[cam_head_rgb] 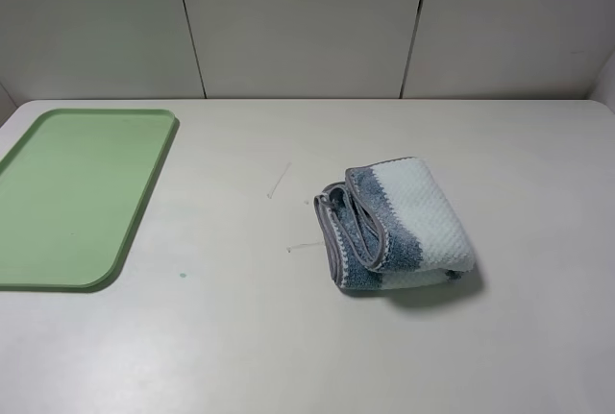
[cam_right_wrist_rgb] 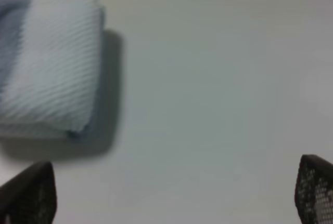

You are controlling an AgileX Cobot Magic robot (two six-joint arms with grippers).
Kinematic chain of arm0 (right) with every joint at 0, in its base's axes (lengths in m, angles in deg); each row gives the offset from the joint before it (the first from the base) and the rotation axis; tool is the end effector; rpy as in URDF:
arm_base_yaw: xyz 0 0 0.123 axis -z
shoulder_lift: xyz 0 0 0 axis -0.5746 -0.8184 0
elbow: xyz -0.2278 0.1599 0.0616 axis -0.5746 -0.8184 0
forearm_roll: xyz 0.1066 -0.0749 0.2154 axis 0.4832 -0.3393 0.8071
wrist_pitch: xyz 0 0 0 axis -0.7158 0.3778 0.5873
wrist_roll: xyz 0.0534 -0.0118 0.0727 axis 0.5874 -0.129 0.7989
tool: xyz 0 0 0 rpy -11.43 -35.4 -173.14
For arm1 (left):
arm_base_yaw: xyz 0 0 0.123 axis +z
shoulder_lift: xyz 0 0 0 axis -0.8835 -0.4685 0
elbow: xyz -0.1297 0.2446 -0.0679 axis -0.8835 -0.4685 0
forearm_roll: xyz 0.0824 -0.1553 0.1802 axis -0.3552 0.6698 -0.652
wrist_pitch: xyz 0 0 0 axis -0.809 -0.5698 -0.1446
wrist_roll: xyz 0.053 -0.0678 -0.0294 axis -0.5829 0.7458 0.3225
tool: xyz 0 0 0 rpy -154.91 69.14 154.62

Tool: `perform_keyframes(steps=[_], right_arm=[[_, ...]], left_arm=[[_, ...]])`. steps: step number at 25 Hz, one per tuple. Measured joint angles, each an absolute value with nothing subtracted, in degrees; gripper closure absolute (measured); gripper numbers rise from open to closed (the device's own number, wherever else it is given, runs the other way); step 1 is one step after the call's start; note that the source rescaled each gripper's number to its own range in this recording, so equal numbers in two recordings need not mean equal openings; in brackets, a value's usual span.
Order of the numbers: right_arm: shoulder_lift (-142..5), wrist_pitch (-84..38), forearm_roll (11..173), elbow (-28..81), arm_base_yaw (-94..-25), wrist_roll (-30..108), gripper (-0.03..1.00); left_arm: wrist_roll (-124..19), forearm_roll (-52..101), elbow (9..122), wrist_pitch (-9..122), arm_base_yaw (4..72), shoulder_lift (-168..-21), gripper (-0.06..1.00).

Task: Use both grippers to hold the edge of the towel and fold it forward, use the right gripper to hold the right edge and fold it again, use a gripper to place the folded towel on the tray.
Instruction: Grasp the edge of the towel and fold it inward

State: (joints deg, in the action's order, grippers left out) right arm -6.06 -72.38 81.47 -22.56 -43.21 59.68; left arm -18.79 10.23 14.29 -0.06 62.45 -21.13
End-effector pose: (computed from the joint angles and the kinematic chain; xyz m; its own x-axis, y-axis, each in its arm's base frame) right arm 0.0232 -0.0004 0.2899 -0.5408 -0.1419 -0.8291 -0.1434 0.9868 -0.0753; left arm -0.0053 0.0011 0.2769 -0.4456 0.0180 -0.8951 -0.0077 0.9997 0.0239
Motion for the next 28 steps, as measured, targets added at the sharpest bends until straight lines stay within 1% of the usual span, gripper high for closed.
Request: perform_keyframes(steps=[5,9,28], right_arm=[[3.1,-72.1,83.6,-24.8,-36.3,58.5,-0.03],[5.0,-72.2,84.1,-24.9,-33.2,58.5,-0.03],[5.1,-72.2,85.1,-24.9,-32.6,58.3,-0.03]], left_arm=[[-18.8,10.2,14.3,-0.1,62.5,-21.1,-0.01],[-18.8,10.2,14.3,-0.1,62.5,-21.1,-0.01],[-18.8,10.2,14.3,-0.1,62.5,-21.1,-0.01]])
